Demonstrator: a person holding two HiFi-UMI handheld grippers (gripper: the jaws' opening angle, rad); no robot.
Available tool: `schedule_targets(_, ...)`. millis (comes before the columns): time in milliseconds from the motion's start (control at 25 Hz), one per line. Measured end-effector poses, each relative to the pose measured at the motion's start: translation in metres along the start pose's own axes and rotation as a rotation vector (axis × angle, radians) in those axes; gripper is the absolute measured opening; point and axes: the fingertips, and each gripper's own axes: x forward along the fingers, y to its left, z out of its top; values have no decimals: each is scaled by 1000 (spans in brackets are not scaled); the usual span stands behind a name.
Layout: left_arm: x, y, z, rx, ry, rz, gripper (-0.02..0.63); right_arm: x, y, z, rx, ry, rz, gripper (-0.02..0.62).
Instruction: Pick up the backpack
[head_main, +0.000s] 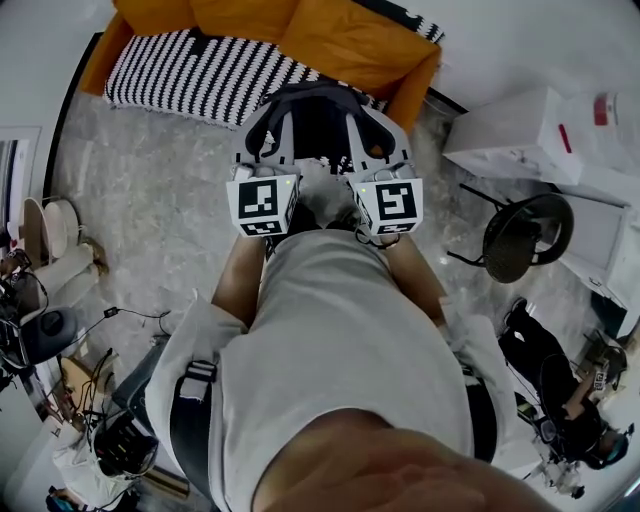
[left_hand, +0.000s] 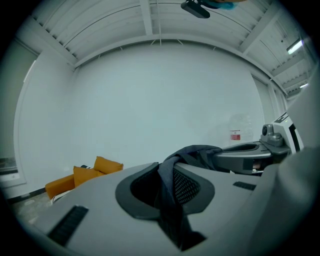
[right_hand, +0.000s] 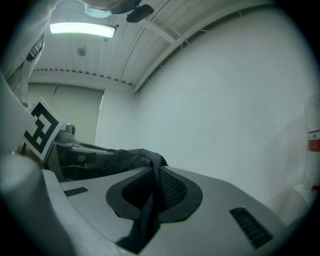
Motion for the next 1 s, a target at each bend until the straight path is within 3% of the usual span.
schedule_targets(1000,-7,17,-11,-13,19,23,60,13,17,-8,11,27,39,57)
